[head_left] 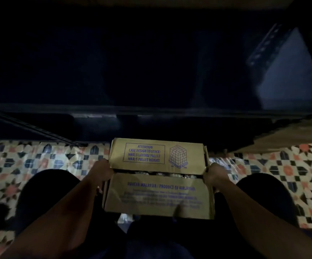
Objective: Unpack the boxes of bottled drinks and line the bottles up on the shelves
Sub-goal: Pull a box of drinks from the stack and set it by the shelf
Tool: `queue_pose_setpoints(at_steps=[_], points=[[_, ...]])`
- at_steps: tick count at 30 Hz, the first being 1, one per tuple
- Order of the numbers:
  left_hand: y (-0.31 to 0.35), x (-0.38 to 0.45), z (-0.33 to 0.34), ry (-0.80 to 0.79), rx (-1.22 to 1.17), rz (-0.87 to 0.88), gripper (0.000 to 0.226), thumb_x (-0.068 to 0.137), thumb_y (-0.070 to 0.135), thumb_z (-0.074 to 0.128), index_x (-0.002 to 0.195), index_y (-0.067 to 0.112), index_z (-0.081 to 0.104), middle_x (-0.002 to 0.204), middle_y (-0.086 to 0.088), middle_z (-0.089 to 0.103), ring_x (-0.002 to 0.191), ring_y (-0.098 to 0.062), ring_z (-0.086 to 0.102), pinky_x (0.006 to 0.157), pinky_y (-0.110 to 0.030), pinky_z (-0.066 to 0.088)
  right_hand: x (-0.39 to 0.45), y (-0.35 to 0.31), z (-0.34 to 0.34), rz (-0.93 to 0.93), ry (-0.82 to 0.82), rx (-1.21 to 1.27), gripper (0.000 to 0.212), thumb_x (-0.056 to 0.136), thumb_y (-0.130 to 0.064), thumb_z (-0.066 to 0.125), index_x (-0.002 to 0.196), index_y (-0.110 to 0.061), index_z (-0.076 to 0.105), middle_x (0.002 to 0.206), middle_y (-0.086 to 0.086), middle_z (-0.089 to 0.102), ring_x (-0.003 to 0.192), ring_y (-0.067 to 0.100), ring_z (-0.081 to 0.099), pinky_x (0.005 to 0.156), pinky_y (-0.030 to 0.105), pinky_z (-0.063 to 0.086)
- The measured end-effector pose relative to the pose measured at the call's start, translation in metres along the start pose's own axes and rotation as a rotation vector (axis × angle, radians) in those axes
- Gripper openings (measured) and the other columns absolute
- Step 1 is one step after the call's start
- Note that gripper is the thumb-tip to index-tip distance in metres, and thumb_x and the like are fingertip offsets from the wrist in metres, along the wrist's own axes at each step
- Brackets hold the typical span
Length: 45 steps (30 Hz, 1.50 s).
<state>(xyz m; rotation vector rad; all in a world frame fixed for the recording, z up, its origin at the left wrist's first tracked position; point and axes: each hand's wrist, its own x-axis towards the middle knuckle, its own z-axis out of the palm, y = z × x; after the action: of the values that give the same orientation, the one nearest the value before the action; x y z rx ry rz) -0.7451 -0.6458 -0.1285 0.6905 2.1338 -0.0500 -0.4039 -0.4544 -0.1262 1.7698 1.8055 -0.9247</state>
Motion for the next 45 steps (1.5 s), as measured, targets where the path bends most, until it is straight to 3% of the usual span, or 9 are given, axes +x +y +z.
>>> queue_pose_setpoints(at_steps=[8, 13, 23, 25, 30, 34, 39, 42, 45], points=[[-0.027, 0.105, 0.070, 0.054, -0.035, -0.031, 0.034, 0.095, 0.015, 0.063, 0.122, -0.006, 0.066, 0.129, -0.026, 0.064, 0.120, -0.039, 0.062, 0.088, -0.036, 0.050, 0.104, 0.010, 0.079, -0.057, 0.043, 0.009, 0.029, 0.091, -0.016, 0.062, 0.103, 0.010, 0.066, 0.111, 0.026, 0.068, 0.108, 0.040, 0.065, 0.083, 0.037, 0.051], [-0.029, 0.129, 0.096, 0.112, -0.072, -0.092, 0.032, 0.096, 0.008, 0.062, 0.123, -0.010, 0.061, 0.128, -0.028, 0.063, 0.120, -0.042, 0.061, 0.083, -0.035, 0.047, 0.132, 0.010, 0.101, -0.039, 0.099, 0.057, 0.018, 0.088, -0.009, 0.062, 0.090, 0.009, 0.068, 0.101, 0.027, 0.070, 0.099, 0.040, 0.067, 0.067, 0.029, 0.039], [-0.034, 0.137, 0.100, 0.185, -0.072, -0.076, 0.027, 0.092, 0.014, 0.068, 0.113, -0.002, 0.067, 0.114, -0.025, 0.068, 0.100, -0.041, 0.067, 0.071, -0.036, 0.052, 0.141, 0.008, 0.097, -0.080, 0.030, 0.004, 0.017, 0.092, -0.004, 0.061, 0.094, 0.012, 0.067, 0.108, 0.028, 0.068, 0.103, 0.039, 0.066, 0.069, 0.031, 0.041], [-0.031, 0.134, 0.097, 0.198, -0.080, -0.070, 0.030, 0.093, 0.014, 0.066, 0.118, -0.003, 0.065, 0.117, -0.026, 0.066, 0.103, -0.042, 0.066, 0.074, -0.038, 0.054, 0.139, 0.008, 0.094, -0.110, -0.021, -0.043, 0.019, 0.095, -0.004, 0.056, 0.086, 0.008, 0.067, 0.110, 0.027, 0.069, 0.103, 0.037, 0.067, 0.068, 0.030, 0.041], [-0.031, 0.131, 0.094, 0.195, -0.117, -0.090, 0.041, 0.091, 0.019, 0.070, 0.126, 0.000, 0.062, 0.125, -0.027, 0.063, 0.110, -0.044, 0.063, 0.086, -0.045, 0.056, 0.136, 0.008, 0.092, -0.127, 0.015, -0.099, 0.024, 0.100, -0.009, 0.052, 0.109, 0.007, 0.068, 0.117, 0.020, 0.069, 0.109, 0.034, 0.065, 0.082, 0.034, 0.048], [-0.026, 0.128, 0.096, 0.239, -0.141, -0.077, 0.048, 0.089, 0.015, 0.075, 0.131, -0.001, 0.057, 0.130, -0.027, 0.061, 0.118, -0.044, 0.060, 0.092, -0.046, 0.052, 0.136, 0.010, 0.097, -0.128, 0.057, -0.106, 0.019, 0.098, -0.006, 0.051, 0.089, 0.004, 0.065, 0.112, 0.021, 0.068, 0.106, 0.035, 0.065, 0.072, 0.031, 0.040], [-0.026, 0.125, 0.096, 0.361, -0.223, 0.052, 0.071, 0.086, 0.019, 0.079, 0.148, 0.016, 0.043, 0.138, -0.023, 0.053, 0.123, -0.042, 0.056, 0.101, -0.050, 0.050, 0.131, 0.005, 0.093, -0.132, 0.081, -0.112, 0.019, 0.096, -0.003, 0.056, 0.097, 0.012, 0.067, 0.105, 0.027, 0.069, 0.098, 0.039, 0.067, 0.069, 0.034, 0.045], [-0.028, 0.121, 0.095, 0.405, -0.340, 0.110, 0.060, 0.090, 0.013, 0.074, 0.144, 0.018, 0.049, 0.126, -0.014, 0.063, 0.113, -0.034, 0.063, 0.091, -0.040, 0.057, 0.120, -0.001, 0.079, -0.120, -0.027, -0.007, 0.029, 0.094, -0.012, 0.069, 0.116, 0.007, 0.066, 0.122, 0.021, 0.066, 0.111, 0.037, 0.063, 0.082, 0.036, 0.051], [-0.011, 0.116, 0.079, 0.527, -0.587, 0.128, 0.044, 0.091, 0.009, 0.073, 0.132, 0.010, 0.059, 0.115, -0.001, 0.064, 0.105, -0.015, 0.061, 0.075, -0.003, 0.044, 0.104, -0.010, 0.058, -0.115, -0.236, 0.128, 0.088, 0.066, -0.039, 0.094, 0.137, -0.004, 0.057, 0.142, 0.015, 0.055, 0.128, 0.029, 0.053, 0.092, 0.031, 0.045]])
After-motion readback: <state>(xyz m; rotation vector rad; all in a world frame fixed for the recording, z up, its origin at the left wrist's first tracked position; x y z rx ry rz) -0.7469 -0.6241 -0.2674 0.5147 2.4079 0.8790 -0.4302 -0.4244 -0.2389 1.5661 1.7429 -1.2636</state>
